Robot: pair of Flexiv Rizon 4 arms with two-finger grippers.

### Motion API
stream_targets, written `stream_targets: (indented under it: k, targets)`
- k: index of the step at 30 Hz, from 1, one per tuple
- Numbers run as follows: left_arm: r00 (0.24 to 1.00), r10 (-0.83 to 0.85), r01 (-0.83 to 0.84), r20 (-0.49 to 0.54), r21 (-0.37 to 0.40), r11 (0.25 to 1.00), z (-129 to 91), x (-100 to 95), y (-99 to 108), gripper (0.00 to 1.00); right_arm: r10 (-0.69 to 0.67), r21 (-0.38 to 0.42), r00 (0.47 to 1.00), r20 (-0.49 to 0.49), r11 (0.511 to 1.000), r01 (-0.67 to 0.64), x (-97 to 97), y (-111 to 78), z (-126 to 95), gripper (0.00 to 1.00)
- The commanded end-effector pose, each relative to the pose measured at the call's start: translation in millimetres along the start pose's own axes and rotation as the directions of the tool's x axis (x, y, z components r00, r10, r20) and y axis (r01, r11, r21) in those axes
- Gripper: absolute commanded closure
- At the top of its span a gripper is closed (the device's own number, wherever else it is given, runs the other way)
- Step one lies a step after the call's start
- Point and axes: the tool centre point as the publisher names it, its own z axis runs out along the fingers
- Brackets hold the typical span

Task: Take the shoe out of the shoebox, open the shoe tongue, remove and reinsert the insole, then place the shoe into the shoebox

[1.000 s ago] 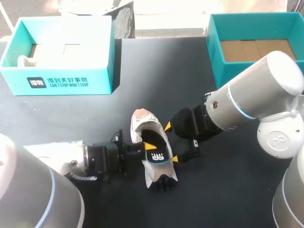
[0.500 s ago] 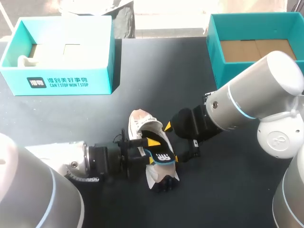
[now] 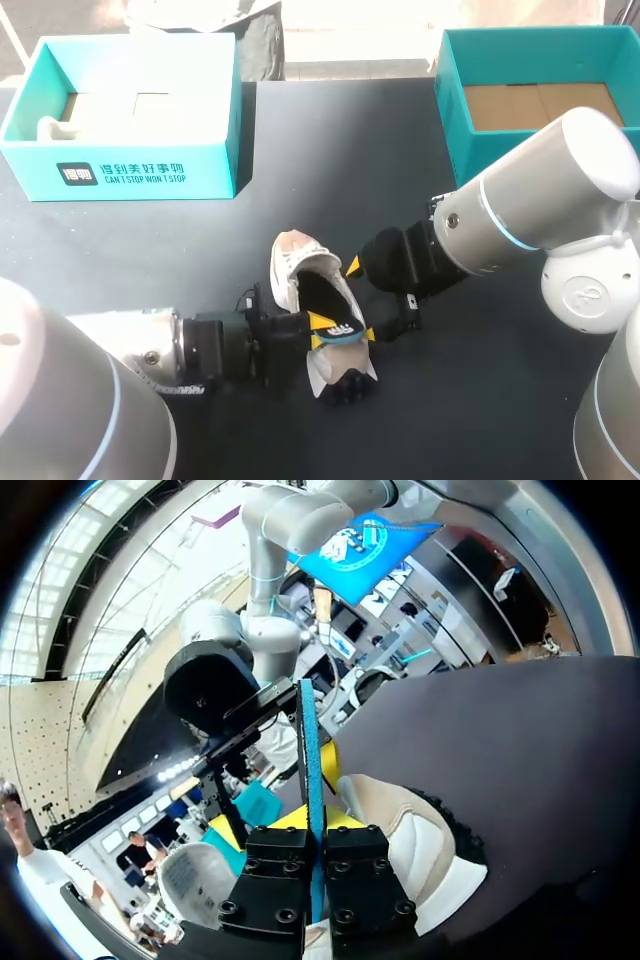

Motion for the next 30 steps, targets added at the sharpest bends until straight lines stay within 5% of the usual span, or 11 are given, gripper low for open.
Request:
stream_targets:
  k: [1,10,12,16,26,29,30]
  targets:
    - [1.000,0.019,-0.019,-0.001,-0.011,1.000,5,-4.4,19,1.00,-0.001,0.001,1.000,0.003,1.000,0.001,1.5,0.3,2,0.00]
    - [0.999,0.048,-0.048,0.008,-0.061,0.997,-3,-12.3,41,1.00,-0.001,0.001,1.000,0.003,1.000,0.001,1.5,0.3,2,0.00]
    - [0.999,0.049,-0.048,0.015,-0.061,0.997,-5,-14.7,38,0.60,-0.001,0.001,1.000,0.003,1.000,0.001,1.5,0.3,2,0.00]
    - [0.998,0.055,-0.054,0.025,-0.045,0.998,-6,-16.5,28,0.53,-0.001,0.001,1.000,0.003,1.000,0.001,1.5,0.3,2,0.00]
    - [0.997,0.068,-0.068,0.038,-0.011,0.998,-11,-20.2,4,0.66,-0.001,0.001,1.000,0.003,1.000,0.001,1.5,0.3,2,0.00]
    - [0.997,0.067,-0.067,0.043,-0.004,0.998,-12,-18.2,-1,0.77,-0.001,0.001,1.000,0.003,1.000,0.001,1.5,0.3,2,0.00]
    - [0.997,0.066,-0.066,0.040,0.000,0.998,-11,-16.6,-2,0.91,-0.001,0.001,1.000,0.003,1.000,0.001,1.5,0.3,2,0.00]
